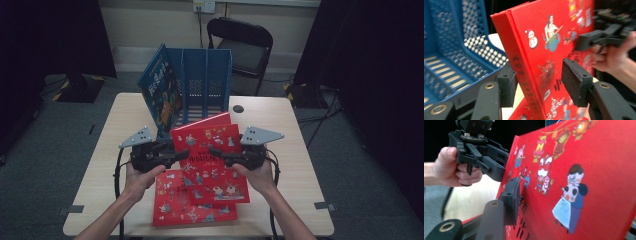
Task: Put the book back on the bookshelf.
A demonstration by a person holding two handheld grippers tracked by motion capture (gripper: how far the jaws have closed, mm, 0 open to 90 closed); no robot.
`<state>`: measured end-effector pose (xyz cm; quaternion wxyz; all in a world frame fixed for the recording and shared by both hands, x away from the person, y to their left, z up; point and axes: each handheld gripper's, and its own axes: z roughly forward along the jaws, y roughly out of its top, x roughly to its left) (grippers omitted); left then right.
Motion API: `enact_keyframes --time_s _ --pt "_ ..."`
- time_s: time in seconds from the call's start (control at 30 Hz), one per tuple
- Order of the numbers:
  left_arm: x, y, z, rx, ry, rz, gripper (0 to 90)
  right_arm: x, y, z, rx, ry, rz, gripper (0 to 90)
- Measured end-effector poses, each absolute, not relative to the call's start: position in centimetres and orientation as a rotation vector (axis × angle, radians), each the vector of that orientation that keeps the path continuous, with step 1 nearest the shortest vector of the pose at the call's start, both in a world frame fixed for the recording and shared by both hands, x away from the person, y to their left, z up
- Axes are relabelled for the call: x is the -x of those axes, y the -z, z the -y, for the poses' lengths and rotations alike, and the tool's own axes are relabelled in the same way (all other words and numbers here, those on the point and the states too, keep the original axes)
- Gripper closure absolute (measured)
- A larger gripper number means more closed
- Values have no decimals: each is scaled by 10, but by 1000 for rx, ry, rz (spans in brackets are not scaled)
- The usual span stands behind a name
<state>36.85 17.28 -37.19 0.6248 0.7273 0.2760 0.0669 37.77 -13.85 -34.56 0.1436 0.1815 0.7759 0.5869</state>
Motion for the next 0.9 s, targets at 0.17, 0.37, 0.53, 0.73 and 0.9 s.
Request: enact_keyframes --time_s 0.17,0.37,0.53,0.73,0.9 --pt "-365 370 -167 -1671 -133 -586 469 -367 346 146 -499 -1657 -2264 538" --pt "-358 369 -156 -1704 -113 -511 477 -356 352 155 -506 -1660 -2285 525" --pt "-354 370 -150 -1720 -129 -477 510 -347 366 160 -530 -1620 -2331 498" --pt "-352 376 -142 -1745 -110 -459 527 -342 374 164 -553 -1594 -2352 491" --pt "-349 381 -133 -1753 -129 -454 574 -338 383 169 -589 -1552 -2367 478"
